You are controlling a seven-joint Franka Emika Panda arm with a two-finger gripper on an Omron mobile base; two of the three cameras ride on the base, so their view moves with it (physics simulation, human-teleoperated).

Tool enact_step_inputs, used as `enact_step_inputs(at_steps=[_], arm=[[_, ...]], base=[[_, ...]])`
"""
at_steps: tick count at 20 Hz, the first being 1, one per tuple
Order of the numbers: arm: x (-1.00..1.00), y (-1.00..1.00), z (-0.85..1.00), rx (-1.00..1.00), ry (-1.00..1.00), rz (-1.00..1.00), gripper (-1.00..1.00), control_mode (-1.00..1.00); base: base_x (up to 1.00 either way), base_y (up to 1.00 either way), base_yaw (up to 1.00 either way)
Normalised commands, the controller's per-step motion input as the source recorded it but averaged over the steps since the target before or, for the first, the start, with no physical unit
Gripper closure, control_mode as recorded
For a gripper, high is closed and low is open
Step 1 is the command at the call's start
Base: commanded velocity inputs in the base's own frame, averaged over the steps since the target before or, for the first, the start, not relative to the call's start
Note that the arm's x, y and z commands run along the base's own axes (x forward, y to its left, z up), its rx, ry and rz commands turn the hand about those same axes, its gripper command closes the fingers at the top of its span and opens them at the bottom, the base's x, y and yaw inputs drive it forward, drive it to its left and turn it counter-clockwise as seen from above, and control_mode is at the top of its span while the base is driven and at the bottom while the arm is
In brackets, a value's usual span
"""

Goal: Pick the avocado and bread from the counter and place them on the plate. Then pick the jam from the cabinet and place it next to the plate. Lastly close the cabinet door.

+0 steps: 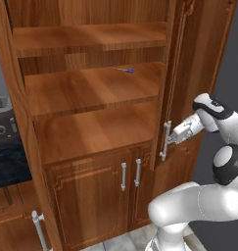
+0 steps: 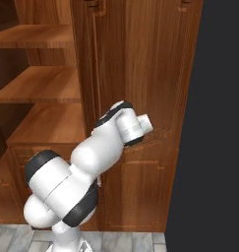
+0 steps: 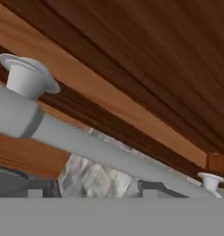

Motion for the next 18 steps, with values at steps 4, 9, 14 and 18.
enact_step_inputs(at_steps=[4,9,14,18], arm=[[1.0,1.0,-0.2,-0.11,-0.72,-0.19,-1.0,-1.0],[1.0,0.96,-0.01,-0.07,-0.63,-0.37,-1.0,-1.0],[1.0,0.94,0.0,-0.04,-0.57,-0.44,-1.0,-1.0],[1.0,0.89,0.0,-0.01,-0.58,-0.45,-1.0,-1.0]], base=[[0.0,0.0,0.0],[0.0,0.0,0.0],[0.0,0.0,0.0],[0.0,0.0,0.0]])
